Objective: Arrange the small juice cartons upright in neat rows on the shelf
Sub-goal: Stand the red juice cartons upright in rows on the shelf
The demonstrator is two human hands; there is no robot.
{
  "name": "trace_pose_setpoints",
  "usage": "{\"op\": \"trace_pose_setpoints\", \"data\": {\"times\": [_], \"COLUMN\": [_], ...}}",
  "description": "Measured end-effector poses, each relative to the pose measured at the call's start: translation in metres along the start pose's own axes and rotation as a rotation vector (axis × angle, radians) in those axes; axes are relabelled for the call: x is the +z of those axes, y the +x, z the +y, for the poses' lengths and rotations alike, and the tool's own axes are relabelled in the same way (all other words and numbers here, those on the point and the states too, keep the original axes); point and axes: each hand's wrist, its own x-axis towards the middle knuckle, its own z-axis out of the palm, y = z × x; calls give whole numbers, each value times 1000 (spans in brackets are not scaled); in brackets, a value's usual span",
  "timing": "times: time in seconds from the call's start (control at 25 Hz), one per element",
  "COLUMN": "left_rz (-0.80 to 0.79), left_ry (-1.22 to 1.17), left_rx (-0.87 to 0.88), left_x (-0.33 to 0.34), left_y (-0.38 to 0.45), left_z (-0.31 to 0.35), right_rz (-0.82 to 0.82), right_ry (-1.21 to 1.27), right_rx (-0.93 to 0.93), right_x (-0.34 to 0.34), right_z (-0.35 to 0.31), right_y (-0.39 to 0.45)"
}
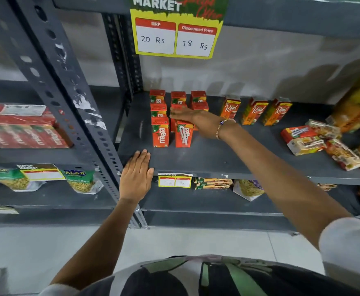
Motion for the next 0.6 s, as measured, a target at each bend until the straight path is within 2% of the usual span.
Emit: {"op": "trace_pose_setpoints", "data": {"times": [0.32, 0.52, 0.6], "left_rz": [18, 20, 11], "left_ry": [-6, -13, -10], "left_rx": [-10, -22, -28], "left_x": [-1, -1, -1], "left_y": [0, -1, -1], "left_z": [2, 2, 2], "right_rz": [35, 24, 71], "right_ry": [-327, -333, -227], "right_rx": [-2, 53, 151], "right_x": [-1, -3, 0], "right_z": [4, 0, -3], "right_y": [16, 13, 12]}}
